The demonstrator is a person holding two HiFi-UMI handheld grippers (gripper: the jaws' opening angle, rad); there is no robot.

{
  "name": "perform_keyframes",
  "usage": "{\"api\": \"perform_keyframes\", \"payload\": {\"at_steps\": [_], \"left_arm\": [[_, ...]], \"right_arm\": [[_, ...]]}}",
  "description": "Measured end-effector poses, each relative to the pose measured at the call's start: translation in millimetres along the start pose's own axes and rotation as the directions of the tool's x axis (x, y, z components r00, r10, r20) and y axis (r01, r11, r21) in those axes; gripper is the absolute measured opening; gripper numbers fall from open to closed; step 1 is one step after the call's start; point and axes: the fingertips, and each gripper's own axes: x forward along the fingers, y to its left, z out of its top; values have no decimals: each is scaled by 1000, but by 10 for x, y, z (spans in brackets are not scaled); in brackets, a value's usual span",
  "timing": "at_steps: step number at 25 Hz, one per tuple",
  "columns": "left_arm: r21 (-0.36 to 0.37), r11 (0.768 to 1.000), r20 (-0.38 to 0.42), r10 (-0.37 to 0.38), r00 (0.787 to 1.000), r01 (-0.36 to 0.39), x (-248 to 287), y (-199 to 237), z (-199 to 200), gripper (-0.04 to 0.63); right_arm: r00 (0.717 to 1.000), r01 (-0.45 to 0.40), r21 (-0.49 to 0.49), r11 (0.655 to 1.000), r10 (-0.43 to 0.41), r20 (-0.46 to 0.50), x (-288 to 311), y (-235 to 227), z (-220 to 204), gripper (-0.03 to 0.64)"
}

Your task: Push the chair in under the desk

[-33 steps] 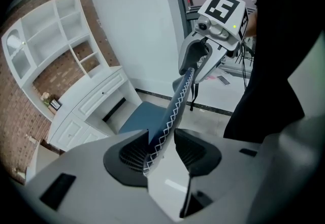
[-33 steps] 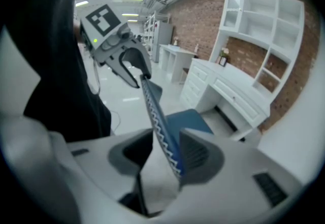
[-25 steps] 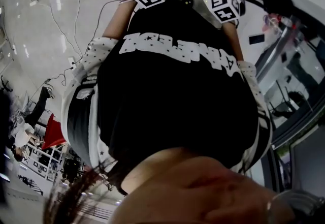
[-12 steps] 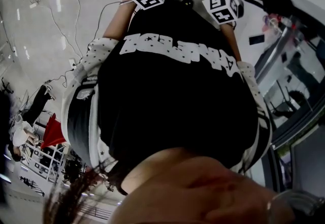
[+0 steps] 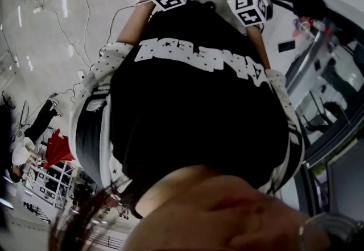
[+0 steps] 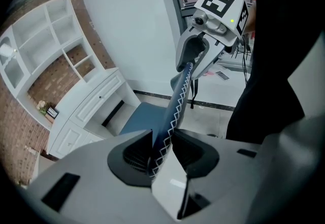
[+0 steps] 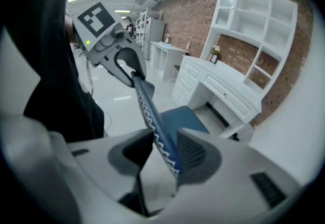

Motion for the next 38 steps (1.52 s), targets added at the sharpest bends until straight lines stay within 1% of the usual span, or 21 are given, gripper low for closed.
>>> {"api": "perform_keyframes", "payload": {"at_steps": [5,24,33,38], "left_arm": [[6,1000,11,-16,1000,16,11,-24,31,153],[46,999,21,-15,1000,14,23,-18,77,153],[75,997,47,-36,998,32,71,179,105,152],[73,996,57,-49,997,44,176,460,-48,152]], "right_arm": [[1000,10,1,1000,-10,-6,-15,-7,-46,163],[999,47,26,999,-47,-1,-51,7,-74,164],[996,85,34,996,-84,-23,34,-133,24,164],[995,91,47,995,-89,-34,295,-224,211,164]]}}
